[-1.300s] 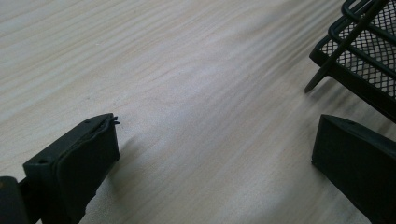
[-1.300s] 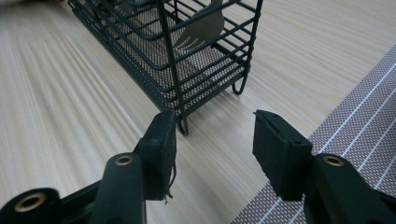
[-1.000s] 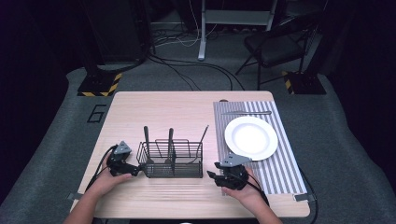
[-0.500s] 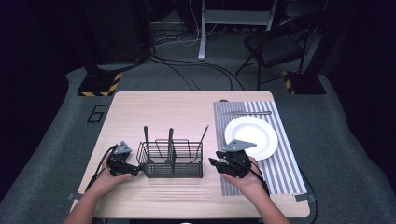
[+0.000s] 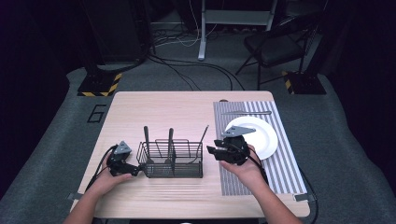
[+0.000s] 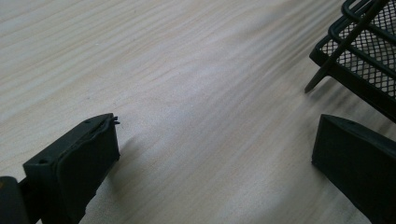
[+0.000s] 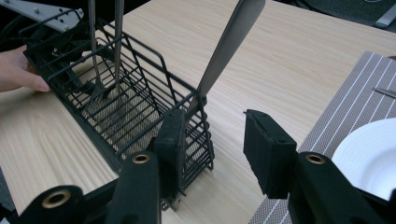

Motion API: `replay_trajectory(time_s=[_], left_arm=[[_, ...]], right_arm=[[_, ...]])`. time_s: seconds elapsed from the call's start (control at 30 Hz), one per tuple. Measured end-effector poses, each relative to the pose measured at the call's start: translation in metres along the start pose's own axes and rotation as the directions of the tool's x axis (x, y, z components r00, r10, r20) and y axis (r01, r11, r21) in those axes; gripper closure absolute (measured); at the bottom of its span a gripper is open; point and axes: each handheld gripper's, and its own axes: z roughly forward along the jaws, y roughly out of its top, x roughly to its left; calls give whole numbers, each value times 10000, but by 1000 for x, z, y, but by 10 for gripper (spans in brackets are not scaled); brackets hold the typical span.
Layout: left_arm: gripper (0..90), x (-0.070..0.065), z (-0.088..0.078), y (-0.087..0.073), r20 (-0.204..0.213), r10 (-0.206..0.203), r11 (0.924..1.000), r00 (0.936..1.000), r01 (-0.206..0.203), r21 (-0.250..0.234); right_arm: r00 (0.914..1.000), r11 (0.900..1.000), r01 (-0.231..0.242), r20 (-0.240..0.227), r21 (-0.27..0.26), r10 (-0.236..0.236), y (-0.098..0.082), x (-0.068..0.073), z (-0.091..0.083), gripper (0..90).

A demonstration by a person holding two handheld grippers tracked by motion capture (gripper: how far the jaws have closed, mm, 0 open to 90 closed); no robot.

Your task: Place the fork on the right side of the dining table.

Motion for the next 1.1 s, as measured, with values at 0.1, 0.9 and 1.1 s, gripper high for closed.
replay_trajectory(time_s=[0.1,0.9,1.1], left_arm=[[2,0,0,0,0,-1,10000,10000,1,1],[3,0,0,0,0,0,10000,10000,0,2],[2,0,0,0,0,2,10000,10000,-2,1]], right_arm=[[10000,10000,-25,-19,-42,24,7,-1,1,574],[9994,9995,-2,353,-328,13,42,0,16,626],[9990,9994,43,439,-352,-28,50,1,17,642]])
